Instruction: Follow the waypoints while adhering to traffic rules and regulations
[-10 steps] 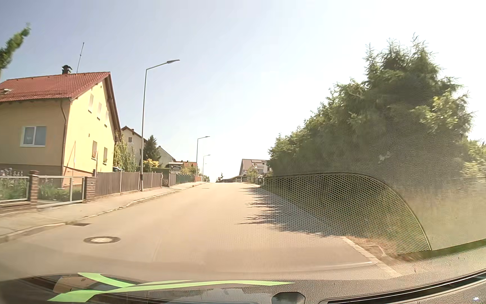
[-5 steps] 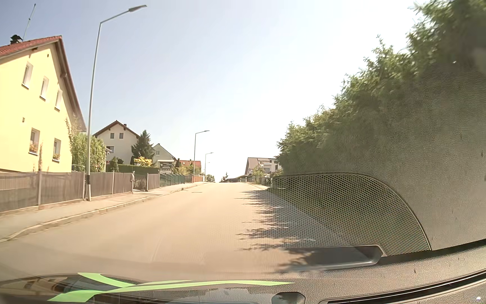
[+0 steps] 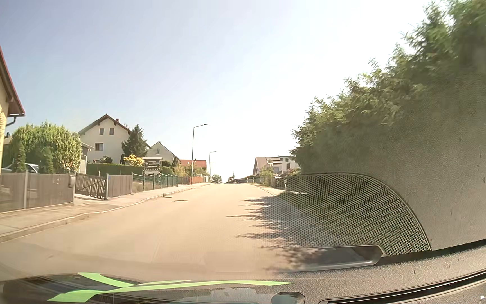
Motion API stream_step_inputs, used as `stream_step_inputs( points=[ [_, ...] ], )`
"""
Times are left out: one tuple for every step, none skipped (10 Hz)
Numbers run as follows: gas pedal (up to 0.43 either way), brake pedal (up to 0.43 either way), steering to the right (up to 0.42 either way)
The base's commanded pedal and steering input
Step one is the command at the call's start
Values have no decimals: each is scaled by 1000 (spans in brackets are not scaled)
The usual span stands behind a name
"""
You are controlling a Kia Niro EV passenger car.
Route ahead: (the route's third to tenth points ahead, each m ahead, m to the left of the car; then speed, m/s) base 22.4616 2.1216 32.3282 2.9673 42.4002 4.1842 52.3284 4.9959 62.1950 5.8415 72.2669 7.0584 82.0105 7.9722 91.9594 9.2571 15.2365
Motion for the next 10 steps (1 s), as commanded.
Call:
stream_step_inputs(
  points=[
    [228, 0, -17],
    [228, 0, -16],
    [228, 0, -16],
    [240, 0, -17],
    [240, 0, -17],
    [240, 0, -16],
    [248, 0, -16],
    [248, 0, -17],
    [248, 0, -17],
    [248, 0, -16]
  ],
)
